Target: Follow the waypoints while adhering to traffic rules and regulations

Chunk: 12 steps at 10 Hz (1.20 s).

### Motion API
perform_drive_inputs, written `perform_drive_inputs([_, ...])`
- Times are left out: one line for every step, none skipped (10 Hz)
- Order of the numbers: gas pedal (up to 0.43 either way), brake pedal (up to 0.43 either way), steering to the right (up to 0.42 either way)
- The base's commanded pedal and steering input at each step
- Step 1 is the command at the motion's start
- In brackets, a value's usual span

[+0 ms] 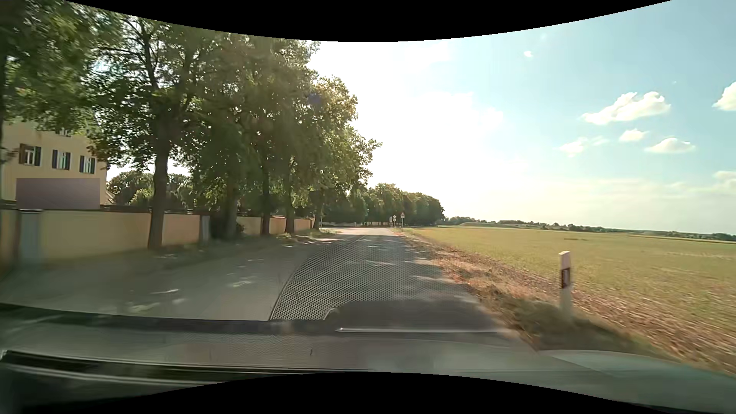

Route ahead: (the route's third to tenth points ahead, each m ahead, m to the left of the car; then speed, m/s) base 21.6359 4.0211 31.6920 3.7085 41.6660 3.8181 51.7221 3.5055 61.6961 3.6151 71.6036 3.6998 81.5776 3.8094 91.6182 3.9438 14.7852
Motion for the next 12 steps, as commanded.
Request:
perform_drive_inputs([0.059, 0.006, 0.001])
perform_drive_inputs([0.059, 0.006, 0.001])
perform_drive_inputs([0.059, 0.006, 0.001])
perform_drive_inputs([0.059, 0.006, 0.001])
perform_drive_inputs([0.059, 0.006, 0.001])
perform_drive_inputs([0.059, 0.006, 0.001])
perform_drive_inputs([0.059, 0.006, 0.001])
perform_drive_inputs([0.059, 0.006, 0.001])
perform_drive_inputs([0.059, 0.006, 0.001])
perform_drive_inputs([0.059, 0.006, 0.001])
perform_drive_inputs([0.059, 0.006, 0.001])
perform_drive_inputs([0.059, 0.012, 0.000])
